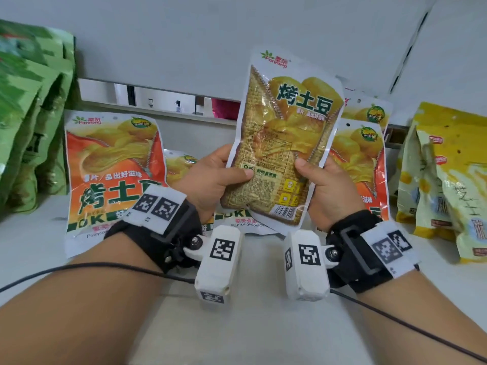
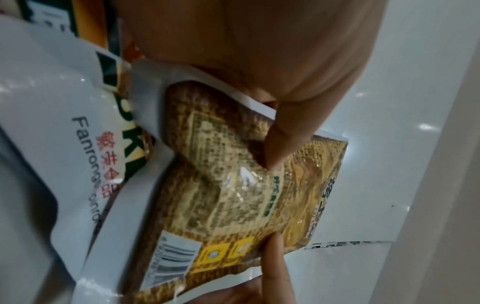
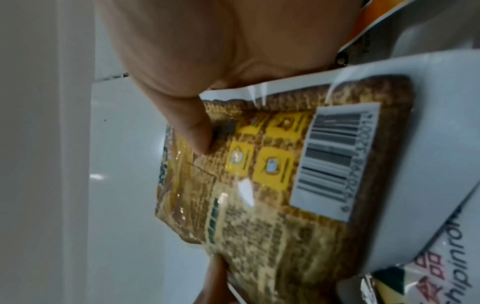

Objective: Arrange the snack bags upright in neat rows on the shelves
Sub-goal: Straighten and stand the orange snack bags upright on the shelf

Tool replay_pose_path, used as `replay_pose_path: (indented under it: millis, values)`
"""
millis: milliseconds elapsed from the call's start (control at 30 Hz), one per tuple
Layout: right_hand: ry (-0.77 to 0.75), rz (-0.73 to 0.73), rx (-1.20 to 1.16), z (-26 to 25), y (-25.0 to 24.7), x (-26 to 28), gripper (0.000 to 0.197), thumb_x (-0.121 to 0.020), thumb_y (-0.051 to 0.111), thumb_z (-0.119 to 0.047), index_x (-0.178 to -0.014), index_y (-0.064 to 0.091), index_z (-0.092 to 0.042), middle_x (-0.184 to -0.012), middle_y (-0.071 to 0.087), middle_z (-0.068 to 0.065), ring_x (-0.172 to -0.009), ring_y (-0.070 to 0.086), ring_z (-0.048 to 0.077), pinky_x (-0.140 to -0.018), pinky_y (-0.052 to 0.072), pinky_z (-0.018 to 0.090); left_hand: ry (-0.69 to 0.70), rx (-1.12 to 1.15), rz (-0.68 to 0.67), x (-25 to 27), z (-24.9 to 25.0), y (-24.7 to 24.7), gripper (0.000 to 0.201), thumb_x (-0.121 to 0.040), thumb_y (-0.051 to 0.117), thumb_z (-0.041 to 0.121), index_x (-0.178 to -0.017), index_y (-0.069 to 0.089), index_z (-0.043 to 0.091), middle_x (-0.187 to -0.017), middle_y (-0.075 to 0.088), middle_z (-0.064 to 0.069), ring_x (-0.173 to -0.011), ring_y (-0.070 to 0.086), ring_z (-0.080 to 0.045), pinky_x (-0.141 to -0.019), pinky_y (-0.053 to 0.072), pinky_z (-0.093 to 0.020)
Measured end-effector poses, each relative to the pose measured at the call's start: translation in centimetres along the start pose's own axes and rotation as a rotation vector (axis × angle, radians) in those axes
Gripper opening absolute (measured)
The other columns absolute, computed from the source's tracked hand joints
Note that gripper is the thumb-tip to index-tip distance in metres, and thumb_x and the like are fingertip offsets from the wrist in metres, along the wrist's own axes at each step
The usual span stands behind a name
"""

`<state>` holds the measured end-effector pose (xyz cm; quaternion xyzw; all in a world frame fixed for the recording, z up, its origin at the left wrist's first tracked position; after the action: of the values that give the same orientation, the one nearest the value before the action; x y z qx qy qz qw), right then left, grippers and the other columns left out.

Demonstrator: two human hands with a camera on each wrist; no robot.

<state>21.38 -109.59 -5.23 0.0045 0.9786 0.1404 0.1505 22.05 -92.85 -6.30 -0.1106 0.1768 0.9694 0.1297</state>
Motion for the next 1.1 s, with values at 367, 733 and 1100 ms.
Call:
replay_pose_path:
  millis: [367, 733, 1100]
  values:
    - [-0.044, 0.009, -0.186, -1.7, 0.6, 0.7, 0.037, -0.072, 0.062, -0.017, -0.107, 0.06, -0.009, -0.115, 0.061, 0.022, -0.114, 0.057, 0.04, -0.098, 0.042, 0.059, 0.135, 0.003, 0.061, -0.5, 1.1, -0.6, 0.023, -0.089, 0.051, -0.004, -0.101, 0.065, 0.01, -0.082, 0.074, -0.004, -0.074, 0.068, -0.017, -0.073, 0.059, -0.033]
    - [-0.114, -0.009, -0.208, -2.5, -0.3, 0.4, 0.022, -0.091, 0.047, -0.001, -0.094, 0.064, -0.014, -0.09, 0.07, 0.01, -0.086, 0.066, 0.028, -0.084, 0.052, 0.048, 0.168, -0.054, 0.053, -0.3, 0.8, -0.3, 0.03, -0.089, 0.049, -0.009, -0.1, 0.066, 0.014, -0.09, 0.074, 0.001, -0.079, 0.069, -0.015, -0.072, 0.058, -0.029]
    - [-0.208, 0.079, 0.084, -3.0, -1.0, 0.5, 0.018, -0.084, 0.062, -0.011, -0.077, 0.064, -0.026, -0.078, 0.058, -0.005, -0.065, 0.051, 0.007, -0.061, 0.041, 0.024, 0.196, -0.036, 0.215, 0.3, 3.6, 0.1, 0.024, -0.095, 0.048, 0.004, -0.097, 0.07, 0.015, -0.084, 0.073, -0.006, -0.078, 0.069, -0.02, -0.077, 0.058, -0.038]
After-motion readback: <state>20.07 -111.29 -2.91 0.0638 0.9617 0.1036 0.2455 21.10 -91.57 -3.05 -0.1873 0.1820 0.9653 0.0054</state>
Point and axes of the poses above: each hand's wrist, its own x-axis away from the middle knuckle, its own y-axis out of the palm, z = x × y, the point moved 4 cm from there along -x, towards the middle knuckle
